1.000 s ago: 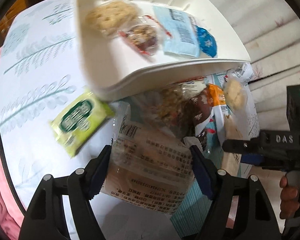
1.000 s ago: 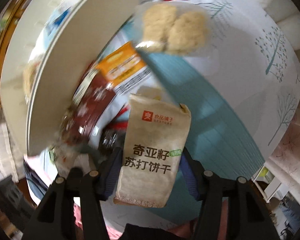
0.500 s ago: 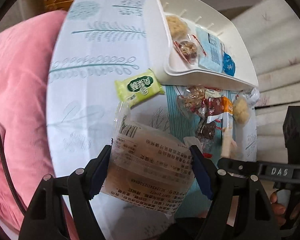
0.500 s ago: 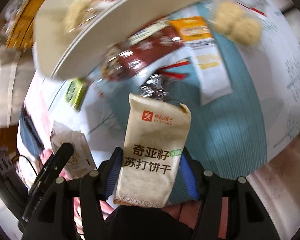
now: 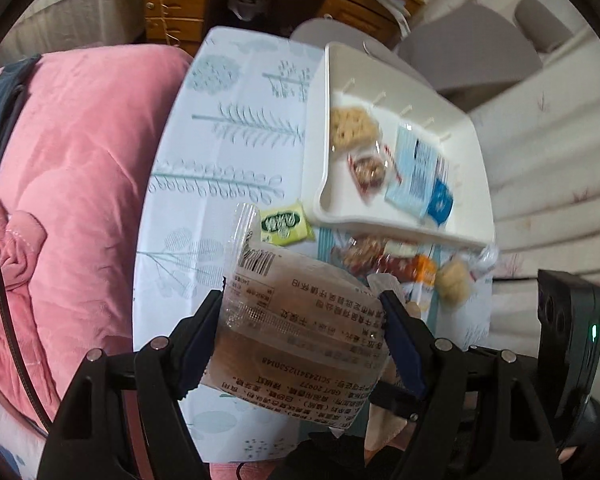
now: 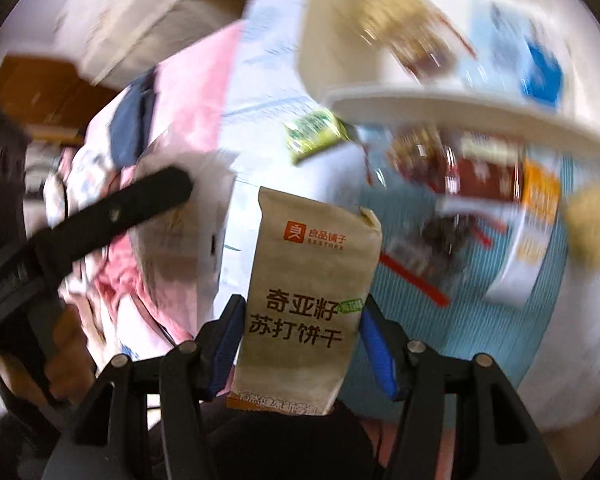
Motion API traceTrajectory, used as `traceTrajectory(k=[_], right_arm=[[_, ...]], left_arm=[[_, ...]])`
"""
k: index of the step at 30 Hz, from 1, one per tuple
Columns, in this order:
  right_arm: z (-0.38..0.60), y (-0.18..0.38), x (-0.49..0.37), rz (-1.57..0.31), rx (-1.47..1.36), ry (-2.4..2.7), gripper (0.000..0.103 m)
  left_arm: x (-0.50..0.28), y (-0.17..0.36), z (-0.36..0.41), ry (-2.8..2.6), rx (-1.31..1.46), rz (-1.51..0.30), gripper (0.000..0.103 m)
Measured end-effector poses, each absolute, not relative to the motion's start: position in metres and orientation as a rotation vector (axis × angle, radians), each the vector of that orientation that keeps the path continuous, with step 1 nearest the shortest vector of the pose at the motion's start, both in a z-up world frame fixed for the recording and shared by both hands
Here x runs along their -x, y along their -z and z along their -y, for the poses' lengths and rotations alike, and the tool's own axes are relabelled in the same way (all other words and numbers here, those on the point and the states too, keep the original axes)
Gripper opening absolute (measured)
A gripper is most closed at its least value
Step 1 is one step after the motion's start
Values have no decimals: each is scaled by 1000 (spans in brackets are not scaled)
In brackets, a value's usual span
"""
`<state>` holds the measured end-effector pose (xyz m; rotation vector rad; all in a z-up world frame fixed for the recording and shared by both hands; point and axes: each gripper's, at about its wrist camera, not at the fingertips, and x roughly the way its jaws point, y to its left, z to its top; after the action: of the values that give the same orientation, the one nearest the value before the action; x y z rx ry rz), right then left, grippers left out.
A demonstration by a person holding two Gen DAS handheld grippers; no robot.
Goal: Organize snacks
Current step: 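Carry both bags over the white tray and open both tools to drop them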
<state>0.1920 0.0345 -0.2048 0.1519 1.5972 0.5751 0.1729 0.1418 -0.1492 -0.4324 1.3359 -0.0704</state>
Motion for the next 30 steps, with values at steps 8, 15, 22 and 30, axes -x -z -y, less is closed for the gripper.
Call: traceTrajectory(k=[8,15,22,30], right_arm=[[13,144,-177,-1373,70,-687,57],[56,125,-194,-1255,122,-676,57],[90,104,-214,-1145,154,-636,57],[120,100,-245,-1033,163,-550,57]], left_arm=[[-195,112,-116,-10,438,-1281,76],[-224,89,-86,-38,407,-1235,76],[-253,79,-58,-46,395,-1201,76],[-288,90,-34,-41,401,-1208,76]])
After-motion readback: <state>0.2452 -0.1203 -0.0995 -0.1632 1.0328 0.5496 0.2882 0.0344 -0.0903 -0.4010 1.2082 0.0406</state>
